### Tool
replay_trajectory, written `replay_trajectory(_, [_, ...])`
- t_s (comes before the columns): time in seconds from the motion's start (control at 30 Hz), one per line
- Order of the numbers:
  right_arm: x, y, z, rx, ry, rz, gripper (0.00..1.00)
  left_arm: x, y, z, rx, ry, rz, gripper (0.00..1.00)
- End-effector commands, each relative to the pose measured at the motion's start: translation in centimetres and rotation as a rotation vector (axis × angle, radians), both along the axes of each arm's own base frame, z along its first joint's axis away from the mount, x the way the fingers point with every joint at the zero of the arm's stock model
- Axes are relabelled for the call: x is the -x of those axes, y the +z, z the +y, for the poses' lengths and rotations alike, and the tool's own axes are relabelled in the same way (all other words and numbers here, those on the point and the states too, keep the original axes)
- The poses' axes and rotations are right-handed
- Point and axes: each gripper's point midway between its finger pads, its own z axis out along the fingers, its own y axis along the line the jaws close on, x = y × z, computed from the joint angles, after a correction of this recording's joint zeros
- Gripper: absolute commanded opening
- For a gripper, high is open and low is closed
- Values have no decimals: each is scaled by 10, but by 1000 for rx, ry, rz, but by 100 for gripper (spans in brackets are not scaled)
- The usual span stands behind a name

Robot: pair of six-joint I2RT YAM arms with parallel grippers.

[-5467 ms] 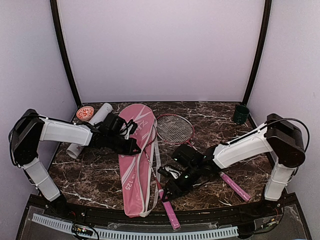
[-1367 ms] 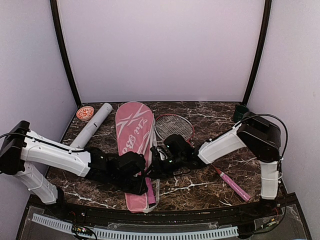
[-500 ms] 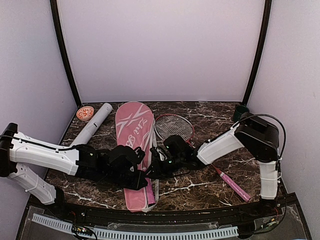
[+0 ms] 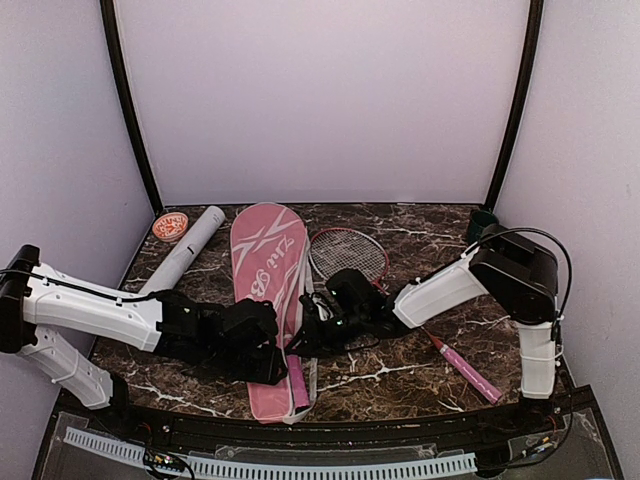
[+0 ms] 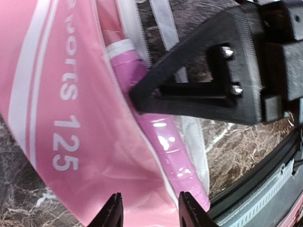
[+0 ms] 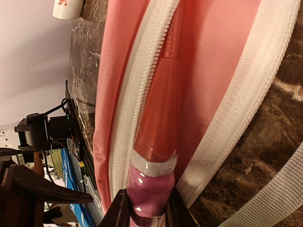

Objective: Pack up the badminton gear

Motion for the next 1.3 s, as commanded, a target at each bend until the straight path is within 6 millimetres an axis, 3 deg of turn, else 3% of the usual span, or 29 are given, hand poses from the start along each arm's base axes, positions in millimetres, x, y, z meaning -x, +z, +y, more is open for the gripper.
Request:
replay_trajectory(0.0, [-12, 10, 10, -48, 3, -54, 0, -13, -2, 19, -63, 88, -42, 45])
replay_trajectory(0.27, [-11, 7, 8, -47, 4, -48, 0, -38, 5, 1, 25, 54, -66, 42])
replay_trajectory(0.67, [-10, 8, 10, -55, 6, -45, 0, -29, -17, -13, 44, 39, 25, 36])
replay_trajectory(0.77, [-11, 9, 10, -61, 7, -45, 0, -25, -21, -13, 49, 42, 47, 27])
replay_trajectory(0.93, [-10, 10, 11, -68, 6, -40, 0, -25, -17, -13, 61, 45, 44, 1])
replay_trajectory(1.27, [-19, 35, 13, -113, -35, -71, 0, -20, 13, -27, 188, -15, 16, 0])
